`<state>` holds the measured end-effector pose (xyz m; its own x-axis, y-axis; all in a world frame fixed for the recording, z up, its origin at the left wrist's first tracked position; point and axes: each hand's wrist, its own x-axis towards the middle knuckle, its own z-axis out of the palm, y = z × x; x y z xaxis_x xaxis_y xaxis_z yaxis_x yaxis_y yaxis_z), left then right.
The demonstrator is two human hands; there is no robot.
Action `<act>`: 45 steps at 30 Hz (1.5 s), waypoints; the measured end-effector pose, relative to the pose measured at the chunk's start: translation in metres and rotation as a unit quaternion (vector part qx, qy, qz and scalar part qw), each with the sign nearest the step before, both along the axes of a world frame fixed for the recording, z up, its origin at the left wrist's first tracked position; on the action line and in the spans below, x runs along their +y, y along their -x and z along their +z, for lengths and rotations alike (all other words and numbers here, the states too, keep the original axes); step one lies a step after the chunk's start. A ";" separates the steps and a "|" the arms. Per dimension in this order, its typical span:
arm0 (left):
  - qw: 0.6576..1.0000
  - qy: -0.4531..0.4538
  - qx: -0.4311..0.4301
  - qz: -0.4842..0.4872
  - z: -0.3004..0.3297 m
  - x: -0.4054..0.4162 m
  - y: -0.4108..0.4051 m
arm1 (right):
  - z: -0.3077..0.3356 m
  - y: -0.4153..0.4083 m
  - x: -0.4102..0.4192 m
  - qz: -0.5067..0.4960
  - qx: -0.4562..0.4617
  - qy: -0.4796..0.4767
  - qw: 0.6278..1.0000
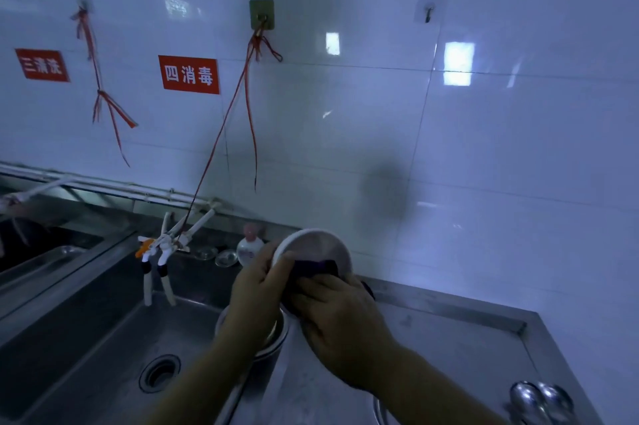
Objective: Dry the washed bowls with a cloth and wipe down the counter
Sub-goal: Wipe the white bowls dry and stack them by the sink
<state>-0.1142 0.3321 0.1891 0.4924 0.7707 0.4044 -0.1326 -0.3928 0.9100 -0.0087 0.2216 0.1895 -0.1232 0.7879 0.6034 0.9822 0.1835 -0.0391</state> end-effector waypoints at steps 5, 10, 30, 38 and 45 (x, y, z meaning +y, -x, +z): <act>0.996 -0.045 0.068 -0.024 0.006 -0.002 0.000 | -0.025 -0.033 -0.018 -0.006 -0.160 0.022 0.987; 0.986 -0.092 0.122 -0.063 0.018 0.005 -0.008 | -0.010 -0.070 -0.015 -0.018 -0.285 -0.091 0.954; 0.997 -0.002 0.040 -0.068 0.005 -0.008 -0.036 | -0.049 0.011 -0.005 -0.129 0.055 -0.218 0.966; 0.951 -0.027 0.198 -0.236 0.034 0.015 -0.017 | -0.054 -0.053 -0.019 0.018 -0.200 -0.181 0.963; 0.989 0.062 0.027 -0.131 -0.002 -0.020 -0.017 | -0.046 -0.031 -0.009 -0.086 -0.094 -0.222 0.967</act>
